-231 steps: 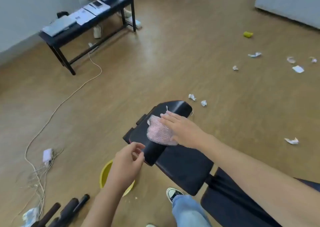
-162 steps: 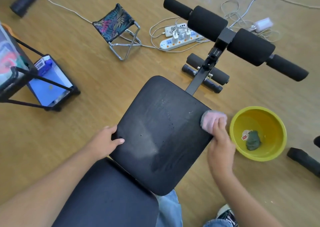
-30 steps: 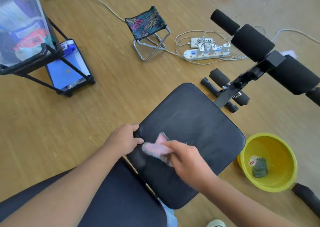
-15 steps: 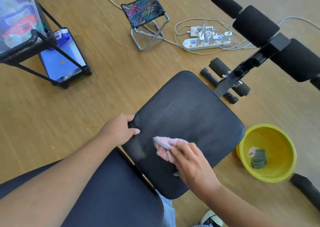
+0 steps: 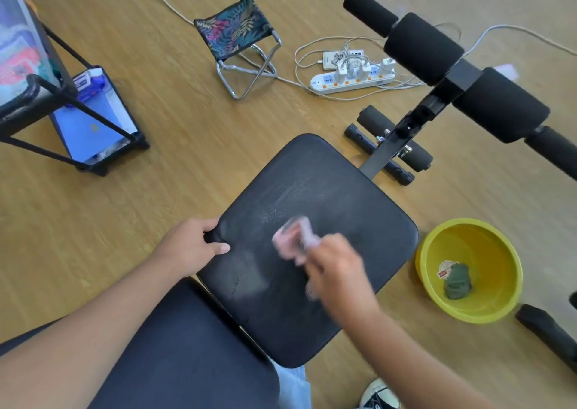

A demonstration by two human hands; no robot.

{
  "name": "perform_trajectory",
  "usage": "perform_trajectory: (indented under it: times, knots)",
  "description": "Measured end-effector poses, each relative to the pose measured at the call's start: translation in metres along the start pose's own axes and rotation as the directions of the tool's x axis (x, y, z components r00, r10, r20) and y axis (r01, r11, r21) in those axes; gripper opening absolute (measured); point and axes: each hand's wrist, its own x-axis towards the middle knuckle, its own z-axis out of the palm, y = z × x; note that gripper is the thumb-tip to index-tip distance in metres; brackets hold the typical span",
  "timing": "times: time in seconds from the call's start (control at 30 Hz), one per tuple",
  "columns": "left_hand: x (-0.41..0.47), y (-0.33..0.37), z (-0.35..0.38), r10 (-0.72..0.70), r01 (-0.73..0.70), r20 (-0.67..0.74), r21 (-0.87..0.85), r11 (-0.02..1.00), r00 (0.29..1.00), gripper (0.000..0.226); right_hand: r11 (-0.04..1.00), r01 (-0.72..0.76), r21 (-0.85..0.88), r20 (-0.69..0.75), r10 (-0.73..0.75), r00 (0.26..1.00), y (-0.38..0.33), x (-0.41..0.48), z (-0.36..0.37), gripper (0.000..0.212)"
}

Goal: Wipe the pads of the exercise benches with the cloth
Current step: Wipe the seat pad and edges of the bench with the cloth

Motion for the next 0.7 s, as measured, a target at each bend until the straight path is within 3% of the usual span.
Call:
perform_trajectory:
  times: [0.03,0.1,0.17,0.2,0.23,0.27,0.3,0.33,0.37,0.4,0.43,0.47,0.5,0.53,0.63,0.67,0.7]
  knots:
    - [0.001,-0.001,0.001,-0.006,0.006,0.003,-0.009,1.000,1.000,0.050,0.992,0.129,0.013,0.111,-0.130,0.985,-0.007,-0.016,0.011,0.020]
    - [0.001,-0.001,0.000,-0.015,0.014,-0.002,-0.016,1.000,1.000,0.053,0.922,0.382,0.066,0.352,-0.380,0.855,-0.010,-0.040,0.019,0.018]
    - [0.000,0.000,0.000,-0.012,0.011,-0.015,-0.021,1.000,1.000,0.054,0.826,0.558,0.075,0.493,-0.517,0.700,0.005,-0.036,0.007,0.019]
    - [-0.001,0.001,0.000,-0.013,0.013,-0.021,-0.025,1.000,1.000,0.055,0.791,0.608,0.068,0.515,-0.550,0.658,0.009,-0.023,-0.007,0.019]
    - [-0.001,0.002,0.000,-0.017,0.016,-0.023,-0.027,1.000,1.000,0.057,0.780,0.625,0.019,0.469,-0.559,0.683,0.019,-0.007,-0.021,0.020]
    - [-0.002,0.003,0.001,-0.021,0.021,-0.027,-0.026,0.999,0.999,0.058,0.826,0.564,-0.011,0.413,-0.510,0.755,0.034,0.007,-0.035,0.023]
    - [-0.001,0.003,0.002,-0.024,0.024,-0.037,-0.020,1.000,0.999,0.059,0.859,0.489,-0.149,0.324,-0.425,0.845,0.050,0.021,-0.048,0.024]
    - [-0.001,0.003,0.002,-0.027,0.026,-0.044,-0.012,1.000,0.999,0.059,0.911,0.315,-0.268,0.208,-0.265,0.942,0.066,0.028,-0.057,0.020]
    - [-0.001,0.003,0.003,-0.026,0.026,-0.048,-0.006,1.000,0.999,0.059,0.960,0.098,-0.261,0.019,-0.096,0.995,0.073,0.029,-0.060,0.015]
    - [-0.002,0.004,0.003,-0.021,0.021,-0.051,-0.003,1.000,0.998,0.059,0.972,-0.047,-0.228,-0.139,0.015,0.990,0.070,0.025,-0.061,0.013]
    - [-0.002,0.004,0.003,-0.016,0.016,-0.051,-0.001,1.000,0.999,0.058,0.978,-0.089,-0.191,-0.134,0.064,0.989,0.058,0.013,-0.053,0.017]
    - [-0.003,0.005,0.002,-0.015,0.015,-0.047,-0.001,1.000,0.999,0.057,0.991,-0.024,-0.132,-0.038,0.019,0.999,0.043,-0.006,-0.037,0.023]
    - [-0.002,0.004,0.002,-0.010,0.010,-0.046,0.001,1.000,0.999,0.057,0.987,0.132,-0.089,0.066,-0.127,0.990,0.027,-0.022,-0.021,0.030]
    - [-0.001,0.003,0.002,-0.004,0.004,-0.042,0.006,1.000,0.999,0.057,0.968,0.249,0.008,0.168,-0.247,0.954,0.012,-0.039,-0.005,0.030]
    - [-0.001,0.002,0.004,0.001,-0.001,-0.050,0.011,1.000,0.999,0.058,0.874,0.482,0.068,0.423,-0.462,0.779,0.010,-0.066,0.007,0.022]
    - [-0.002,0.003,0.005,0.001,0.000,-0.059,0.010,1.000,0.998,0.059,0.837,0.543,0.060,0.437,-0.511,0.740,0.018,-0.052,-0.006,0.023]
    - [-0.003,0.003,0.005,0.002,-0.001,-0.065,0.012,1.000,0.998,0.060,0.842,0.534,0.080,0.397,-0.519,0.757,0.029,-0.033,-0.021,0.028]
